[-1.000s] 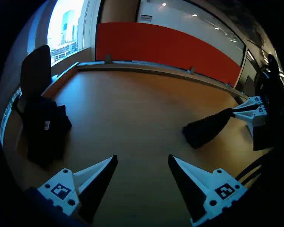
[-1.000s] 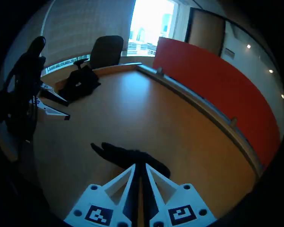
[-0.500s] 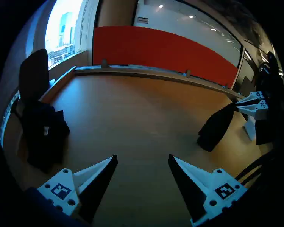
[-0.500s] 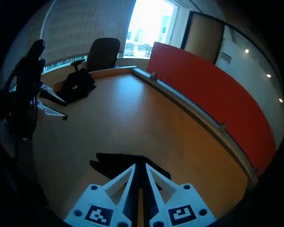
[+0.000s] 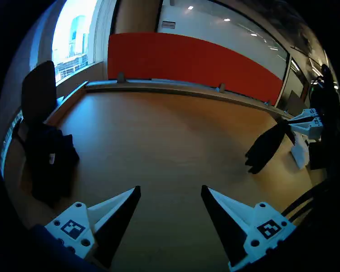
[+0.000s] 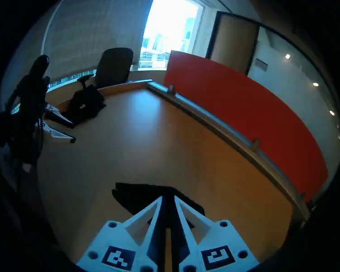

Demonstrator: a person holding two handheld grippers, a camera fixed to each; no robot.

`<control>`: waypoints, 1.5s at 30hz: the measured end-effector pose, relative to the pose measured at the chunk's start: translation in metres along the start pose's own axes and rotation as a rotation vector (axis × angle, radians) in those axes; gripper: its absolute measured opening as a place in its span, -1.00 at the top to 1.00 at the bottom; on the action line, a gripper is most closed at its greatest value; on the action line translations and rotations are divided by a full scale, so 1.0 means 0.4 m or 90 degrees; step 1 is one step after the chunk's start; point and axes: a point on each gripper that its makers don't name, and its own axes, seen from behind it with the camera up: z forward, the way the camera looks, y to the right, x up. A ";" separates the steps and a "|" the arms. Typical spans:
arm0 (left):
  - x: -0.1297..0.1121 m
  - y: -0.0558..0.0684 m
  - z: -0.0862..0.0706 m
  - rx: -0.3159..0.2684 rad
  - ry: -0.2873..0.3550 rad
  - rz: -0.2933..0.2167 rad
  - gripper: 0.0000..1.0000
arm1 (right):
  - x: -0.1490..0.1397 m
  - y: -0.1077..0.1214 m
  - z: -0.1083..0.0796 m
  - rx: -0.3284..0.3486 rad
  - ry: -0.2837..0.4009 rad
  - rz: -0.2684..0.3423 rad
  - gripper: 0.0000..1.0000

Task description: Fold towel

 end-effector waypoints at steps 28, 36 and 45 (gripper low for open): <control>0.008 0.088 0.001 0.025 -0.006 0.017 -0.99 | -0.238 0.393 -0.172 -0.064 -0.063 0.026 0.89; 0.010 0.125 0.004 0.034 -0.006 0.020 -0.99 | -0.300 0.492 -0.204 -0.079 -0.078 0.032 0.89; 0.011 0.164 0.006 0.037 -0.007 0.022 -0.99 | -0.366 0.590 -0.243 -0.095 -0.100 0.036 0.89</control>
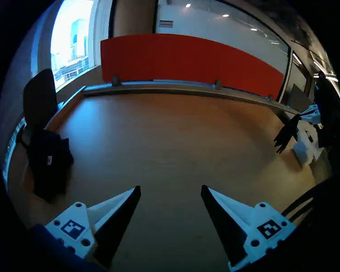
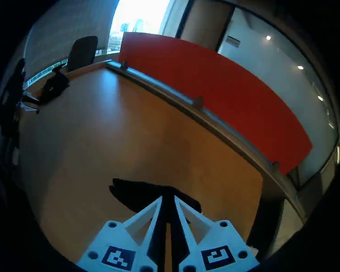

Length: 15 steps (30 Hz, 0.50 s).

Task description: Fold towel

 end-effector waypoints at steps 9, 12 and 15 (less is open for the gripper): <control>0.000 0.021 -0.001 0.005 -0.002 0.003 -0.99 | -0.054 0.077 -0.005 -0.012 -0.021 -0.001 0.90; 0.001 0.024 -0.001 0.006 -0.003 0.003 -0.99 | -0.065 0.092 -0.002 -0.013 -0.025 0.000 0.90; 0.000 0.028 -0.001 0.008 -0.004 0.005 -0.99 | -0.073 0.102 0.001 -0.013 -0.027 0.002 0.90</control>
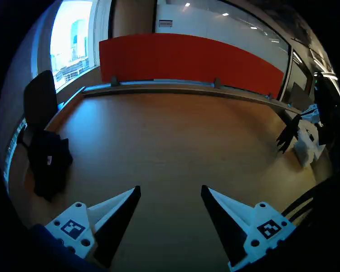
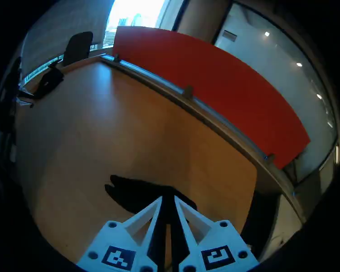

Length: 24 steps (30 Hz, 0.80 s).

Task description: Fold towel

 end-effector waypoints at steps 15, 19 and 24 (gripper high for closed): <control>0.006 0.019 0.000 0.002 0.001 0.004 -0.99 | 0.008 0.023 0.001 -0.005 0.007 -0.006 0.90; 0.003 0.024 -0.001 0.002 0.001 0.008 -0.99 | 0.014 0.030 0.003 -0.006 0.009 -0.009 0.90; -0.001 0.026 0.000 0.003 0.000 0.006 -0.99 | 0.016 0.038 0.006 -0.010 0.008 -0.015 0.90</control>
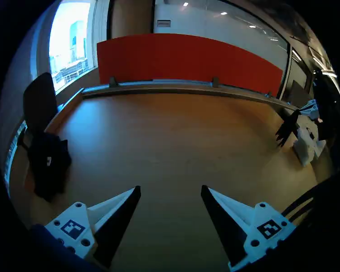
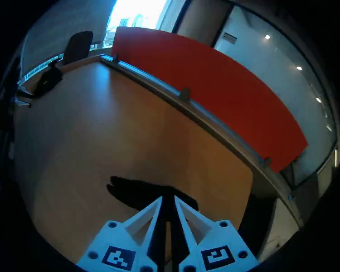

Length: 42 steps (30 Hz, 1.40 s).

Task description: Fold towel

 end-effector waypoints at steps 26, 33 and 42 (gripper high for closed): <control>0.000 -0.001 -0.002 0.000 -0.001 0.004 -0.99 | -0.105 -0.028 -0.013 0.007 -0.029 0.017 0.90; -0.001 0.008 0.000 -0.004 -0.001 0.007 -0.99 | -0.195 -0.043 -0.035 0.010 -0.059 0.026 0.90; -0.002 0.020 0.004 -0.009 -0.004 0.014 -0.99 | -0.321 -0.076 -0.052 0.007 -0.094 0.058 0.90</control>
